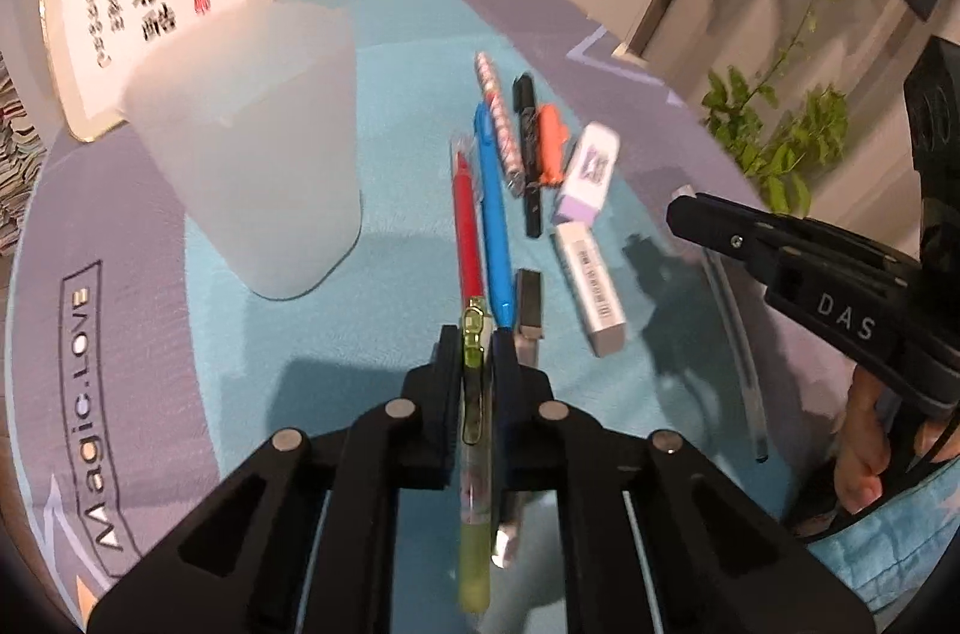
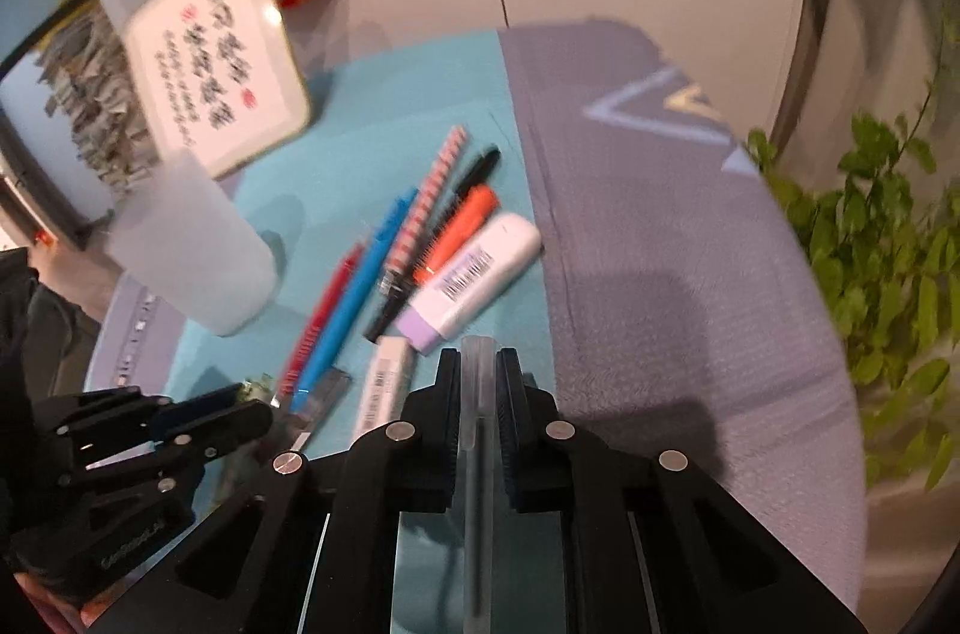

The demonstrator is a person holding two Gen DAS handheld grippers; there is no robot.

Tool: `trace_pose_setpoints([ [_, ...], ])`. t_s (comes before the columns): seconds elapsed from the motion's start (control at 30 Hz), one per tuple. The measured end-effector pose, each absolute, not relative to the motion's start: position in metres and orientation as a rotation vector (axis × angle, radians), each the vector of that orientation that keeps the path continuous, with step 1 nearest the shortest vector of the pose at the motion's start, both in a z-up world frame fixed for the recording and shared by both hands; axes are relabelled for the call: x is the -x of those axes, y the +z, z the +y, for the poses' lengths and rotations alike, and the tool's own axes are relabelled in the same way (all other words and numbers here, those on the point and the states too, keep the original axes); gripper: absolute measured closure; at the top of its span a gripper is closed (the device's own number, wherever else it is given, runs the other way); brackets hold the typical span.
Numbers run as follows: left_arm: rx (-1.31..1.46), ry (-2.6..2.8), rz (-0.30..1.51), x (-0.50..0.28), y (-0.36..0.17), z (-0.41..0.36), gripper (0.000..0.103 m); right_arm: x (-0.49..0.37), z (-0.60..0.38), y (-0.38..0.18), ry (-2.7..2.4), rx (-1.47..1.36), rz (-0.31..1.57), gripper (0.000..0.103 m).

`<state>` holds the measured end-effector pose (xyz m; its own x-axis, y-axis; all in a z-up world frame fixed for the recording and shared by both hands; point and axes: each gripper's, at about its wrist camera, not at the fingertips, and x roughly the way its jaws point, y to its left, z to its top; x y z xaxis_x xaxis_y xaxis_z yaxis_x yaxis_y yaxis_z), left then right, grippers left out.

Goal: Organize stationery
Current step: 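Lift the light green pen with the left gripper while the right gripper grasps the clear pen, then carry the green pen into the frosted cup and open the left gripper while the right holds the clear pen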

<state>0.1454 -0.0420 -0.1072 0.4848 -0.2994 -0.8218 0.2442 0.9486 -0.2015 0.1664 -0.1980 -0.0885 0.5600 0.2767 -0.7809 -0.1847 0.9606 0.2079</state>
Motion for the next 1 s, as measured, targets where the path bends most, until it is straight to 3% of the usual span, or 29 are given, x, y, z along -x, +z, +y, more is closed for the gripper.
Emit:
trace_pose_setpoints([
  [0.37,0.083,-0.337,0.830,-0.105,-0.050,-0.025,0.095,-0.124,-0.173,-0.036,0.324,-0.040,0.728,0.091],
  [0.67,0.099,-0.322,0.760,-0.100,-0.025,-0.021,0.095,-0.115,-0.175,-0.027,0.327,-0.063,0.702,0.091],
  [1.0,0.023,-0.270,0.555,-0.113,0.037,-0.026,0.095,-0.112,-0.169,-0.025,0.337,-0.051,0.680,0.091],
])
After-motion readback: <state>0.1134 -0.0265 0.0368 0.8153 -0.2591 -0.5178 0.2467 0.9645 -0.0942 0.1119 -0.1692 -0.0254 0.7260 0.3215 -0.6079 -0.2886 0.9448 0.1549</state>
